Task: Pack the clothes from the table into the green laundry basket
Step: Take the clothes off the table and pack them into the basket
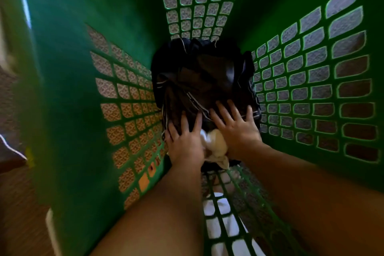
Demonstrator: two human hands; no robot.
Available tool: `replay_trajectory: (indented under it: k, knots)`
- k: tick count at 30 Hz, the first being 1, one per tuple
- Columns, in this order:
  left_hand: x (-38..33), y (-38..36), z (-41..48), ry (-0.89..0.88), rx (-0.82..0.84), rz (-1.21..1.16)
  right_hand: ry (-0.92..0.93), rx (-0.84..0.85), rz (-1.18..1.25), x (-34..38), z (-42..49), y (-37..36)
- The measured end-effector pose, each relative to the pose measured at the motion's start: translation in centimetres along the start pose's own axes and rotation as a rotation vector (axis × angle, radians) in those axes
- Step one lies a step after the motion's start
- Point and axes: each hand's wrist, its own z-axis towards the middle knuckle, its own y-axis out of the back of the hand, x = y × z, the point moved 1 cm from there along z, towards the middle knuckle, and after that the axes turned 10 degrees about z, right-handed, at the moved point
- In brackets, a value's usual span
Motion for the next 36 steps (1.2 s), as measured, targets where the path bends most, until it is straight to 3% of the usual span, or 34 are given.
replay_trajectory:
  k: [11,18,25,33,36]
  knots:
    - [0.5,6.3,-4.8,-0.044,0.007,0.006,-0.037,0.005,0.149,1.3,-6.6,5.6]
    - [0.1,13.9,-13.2,-0.222,-0.010,0.151,-0.050,-0.094,0.328,4.2,-15.8,11.5]
    - [3.5,18.5,-22.6,-0.436,-0.060,0.330,-0.043,-0.198,0.698,7.1,-23.7,13.4]
    - [7.9,19.4,-28.4,-0.708,-0.068,0.444,-0.023,-0.144,0.811,9.8,-31.2,11.5]
    - [9.2,18.9,-28.9,-0.842,-0.054,0.625,0.066,-0.127,0.677,10.2,-33.1,10.7]
